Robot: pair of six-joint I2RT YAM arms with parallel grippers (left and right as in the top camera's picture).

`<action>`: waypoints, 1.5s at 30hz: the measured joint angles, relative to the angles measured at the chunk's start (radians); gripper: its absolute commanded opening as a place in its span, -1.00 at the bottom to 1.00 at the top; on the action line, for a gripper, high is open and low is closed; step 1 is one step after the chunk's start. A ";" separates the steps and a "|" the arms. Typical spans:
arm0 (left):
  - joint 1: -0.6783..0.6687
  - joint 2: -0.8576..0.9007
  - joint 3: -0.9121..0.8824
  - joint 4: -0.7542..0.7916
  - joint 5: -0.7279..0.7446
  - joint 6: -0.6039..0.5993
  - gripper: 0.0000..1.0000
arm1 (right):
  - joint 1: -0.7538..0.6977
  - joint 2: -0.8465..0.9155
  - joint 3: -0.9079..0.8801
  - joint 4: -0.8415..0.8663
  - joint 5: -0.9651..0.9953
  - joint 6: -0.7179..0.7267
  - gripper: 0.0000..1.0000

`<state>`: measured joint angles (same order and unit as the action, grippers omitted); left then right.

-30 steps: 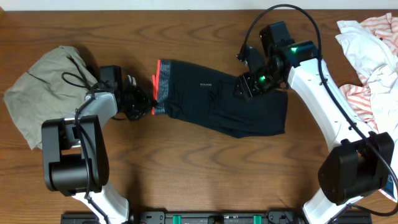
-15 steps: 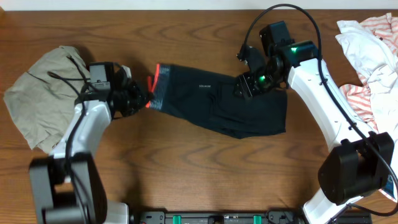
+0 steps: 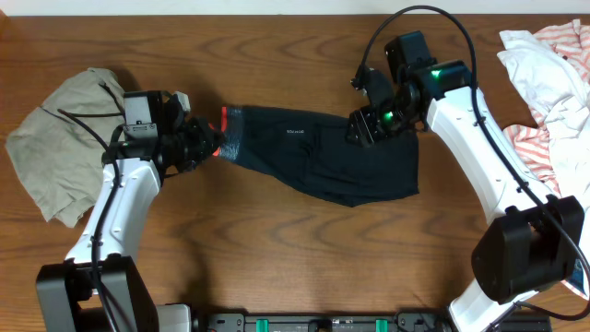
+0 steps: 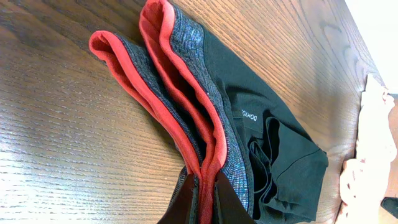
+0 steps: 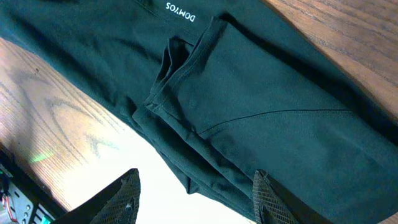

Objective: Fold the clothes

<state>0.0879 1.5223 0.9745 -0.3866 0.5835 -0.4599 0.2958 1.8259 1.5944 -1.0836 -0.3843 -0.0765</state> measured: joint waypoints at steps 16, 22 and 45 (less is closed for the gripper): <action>0.188 -0.055 0.007 -0.082 -0.049 0.163 -0.88 | -0.131 0.000 0.000 -0.020 0.222 0.167 0.14; 0.150 -0.059 0.085 -0.144 -0.069 0.256 -0.88 | -0.183 0.000 0.000 -0.048 0.228 0.180 0.14; -0.555 -0.051 0.216 -0.183 -0.224 0.472 -0.88 | -0.257 0.000 0.000 -0.053 0.227 0.307 0.19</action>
<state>-0.4675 1.4708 1.1900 -0.5697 0.3595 0.0124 0.0383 1.8259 1.5944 -1.1366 -0.1570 0.2302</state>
